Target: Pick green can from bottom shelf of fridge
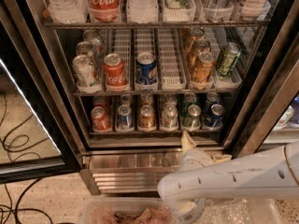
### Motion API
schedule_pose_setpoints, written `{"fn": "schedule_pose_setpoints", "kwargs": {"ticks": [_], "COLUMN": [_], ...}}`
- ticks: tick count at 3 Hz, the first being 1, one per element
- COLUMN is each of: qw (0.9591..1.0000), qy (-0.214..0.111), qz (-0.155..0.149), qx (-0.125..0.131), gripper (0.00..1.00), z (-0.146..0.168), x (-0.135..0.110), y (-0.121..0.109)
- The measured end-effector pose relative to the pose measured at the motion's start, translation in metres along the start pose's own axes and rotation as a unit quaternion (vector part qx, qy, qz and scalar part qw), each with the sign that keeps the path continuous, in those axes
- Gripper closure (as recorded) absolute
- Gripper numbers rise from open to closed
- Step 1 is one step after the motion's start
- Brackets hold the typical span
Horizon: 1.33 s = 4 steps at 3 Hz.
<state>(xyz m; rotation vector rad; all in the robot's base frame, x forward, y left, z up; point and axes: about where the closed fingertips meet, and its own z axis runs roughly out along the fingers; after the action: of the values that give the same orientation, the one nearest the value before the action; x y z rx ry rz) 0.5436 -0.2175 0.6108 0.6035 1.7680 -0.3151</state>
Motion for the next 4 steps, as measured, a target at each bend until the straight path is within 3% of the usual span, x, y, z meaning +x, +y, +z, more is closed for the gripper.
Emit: {"fn": "schedule_pose_setpoints", "kwargs": {"ticks": [1, 2, 3, 4], "qw": [0.9994, 0.9919, 0.9919, 0.9845], "qy": [-0.02, -0.06, -0.06, -0.065], "qz": [-0.03, -0.104, -0.104, -0.141], "qx": [-0.005, -0.041, -0.042, -0.082], "gripper": [0.0, 0.0, 0.0, 0.0], "z": [0.001, 0.014, 0.014, 0.017], "x": [0.004, 0.017, 0.017, 0.017], "y": [0.001, 0.003, 0.003, 0.003]}}
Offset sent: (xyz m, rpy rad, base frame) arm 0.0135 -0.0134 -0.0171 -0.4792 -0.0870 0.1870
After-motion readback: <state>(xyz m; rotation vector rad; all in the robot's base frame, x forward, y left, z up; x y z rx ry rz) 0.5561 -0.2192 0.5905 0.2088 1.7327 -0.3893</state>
